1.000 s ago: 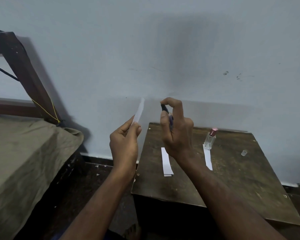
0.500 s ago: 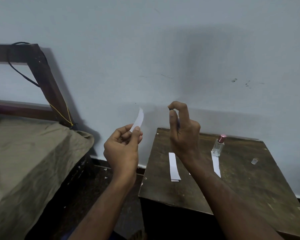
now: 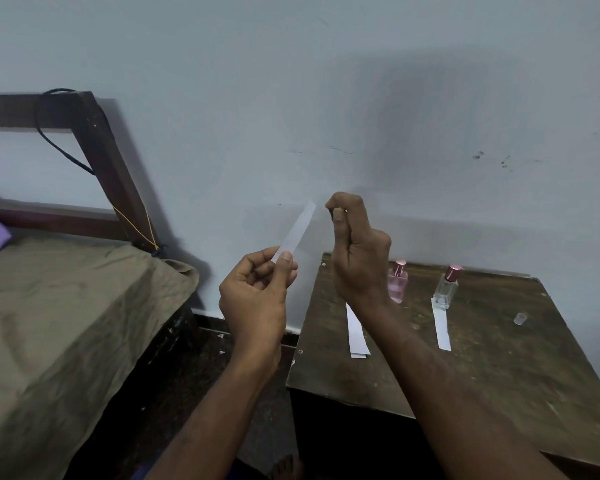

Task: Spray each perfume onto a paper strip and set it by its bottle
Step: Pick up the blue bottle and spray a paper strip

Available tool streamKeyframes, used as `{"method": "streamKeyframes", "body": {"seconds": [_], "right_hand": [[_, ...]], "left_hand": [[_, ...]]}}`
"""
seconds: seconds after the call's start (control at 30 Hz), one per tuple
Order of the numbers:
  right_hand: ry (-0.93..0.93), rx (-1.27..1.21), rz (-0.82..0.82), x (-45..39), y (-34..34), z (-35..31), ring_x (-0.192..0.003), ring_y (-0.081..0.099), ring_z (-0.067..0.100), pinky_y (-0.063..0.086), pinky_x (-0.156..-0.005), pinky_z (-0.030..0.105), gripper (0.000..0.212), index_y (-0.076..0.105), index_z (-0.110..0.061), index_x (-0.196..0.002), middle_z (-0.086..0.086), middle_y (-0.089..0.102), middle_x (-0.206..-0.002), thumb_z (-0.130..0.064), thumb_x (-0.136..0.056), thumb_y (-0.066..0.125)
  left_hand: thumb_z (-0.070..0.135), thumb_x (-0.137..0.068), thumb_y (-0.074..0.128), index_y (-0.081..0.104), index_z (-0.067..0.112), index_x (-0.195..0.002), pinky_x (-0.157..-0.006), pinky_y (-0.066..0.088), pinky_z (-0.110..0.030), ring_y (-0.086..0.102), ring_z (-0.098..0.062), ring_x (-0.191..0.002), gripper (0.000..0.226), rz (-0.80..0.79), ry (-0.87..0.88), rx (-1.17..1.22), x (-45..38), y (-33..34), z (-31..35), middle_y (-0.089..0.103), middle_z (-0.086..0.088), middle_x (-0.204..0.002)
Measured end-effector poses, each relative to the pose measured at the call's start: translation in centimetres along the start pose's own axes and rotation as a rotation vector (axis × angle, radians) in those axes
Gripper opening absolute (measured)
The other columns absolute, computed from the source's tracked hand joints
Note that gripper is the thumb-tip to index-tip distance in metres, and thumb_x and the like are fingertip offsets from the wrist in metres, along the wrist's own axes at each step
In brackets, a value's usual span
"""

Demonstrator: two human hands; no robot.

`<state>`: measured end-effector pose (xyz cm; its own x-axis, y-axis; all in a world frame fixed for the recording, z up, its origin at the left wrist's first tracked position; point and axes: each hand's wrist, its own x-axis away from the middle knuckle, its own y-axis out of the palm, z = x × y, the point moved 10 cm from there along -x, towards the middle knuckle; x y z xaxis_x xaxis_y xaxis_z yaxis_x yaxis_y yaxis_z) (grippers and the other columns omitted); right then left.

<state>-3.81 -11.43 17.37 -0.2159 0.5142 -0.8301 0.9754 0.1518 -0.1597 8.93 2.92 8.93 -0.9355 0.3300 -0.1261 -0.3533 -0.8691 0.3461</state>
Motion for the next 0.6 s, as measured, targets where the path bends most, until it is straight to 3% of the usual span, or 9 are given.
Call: {"method": "streamKeyframes", "body": {"seconds": [0.1,0.2,0.33,0.6], "right_hand": [[0.013,-0.002,0.028,-0.1,-0.2,0.3,-0.045,0.039,0.02,0.028,-0.048,0.021,0.015,0.059,-0.015,-0.107,0.008,0.051,-0.065,-0.015,-0.112,0.045],[0.051,-0.019,0.09,-0.2,-1.0,0.9,-0.045,0.037,0.019,0.024,-0.049,0.016,0.012,0.056,-0.021,-0.111,0.006,0.043,-0.058,-0.017,-0.112,0.044],[0.078,-0.034,0.12,-0.2,-1.5,1.5,-0.043,0.038,0.02,0.028,-0.046,0.026,0.014,0.054,-0.025,-0.117,0.009,0.041,-0.056,-0.02,-0.113,0.042],[0.109,-0.062,0.137,-0.2,-1.9,2.3,-0.042,0.042,0.023,0.034,-0.044,0.037,0.022,0.063,-0.005,-0.116,-0.002,0.044,-0.057,-0.013,-0.113,0.043]], "left_hand": [[0.012,-0.09,0.083,0.077,0.012,-0.1,-0.084,0.064,-0.03,0.08,-0.022,-0.087,0.012,-0.004,0.009,-0.007,-0.2,-0.2,0.1,0.08,-0.005,-0.085],[0.011,-0.091,0.082,0.077,0.011,-0.102,-0.084,0.064,-0.03,0.081,-0.022,-0.088,0.013,-0.009,0.016,-0.015,-0.3,-0.2,0.2,0.08,-0.006,-0.087],[0.011,-0.091,0.082,0.077,0.01,-0.103,-0.085,0.064,-0.03,0.08,-0.023,-0.089,0.013,-0.016,0.009,0.0,-0.3,-0.2,0.0,0.079,-0.005,-0.085],[0.012,-0.091,0.082,0.077,0.01,-0.102,-0.083,0.064,-0.028,0.08,-0.02,-0.086,0.013,-0.041,0.01,-0.012,-0.3,0.3,-0.1,0.077,0.002,-0.077]]}}
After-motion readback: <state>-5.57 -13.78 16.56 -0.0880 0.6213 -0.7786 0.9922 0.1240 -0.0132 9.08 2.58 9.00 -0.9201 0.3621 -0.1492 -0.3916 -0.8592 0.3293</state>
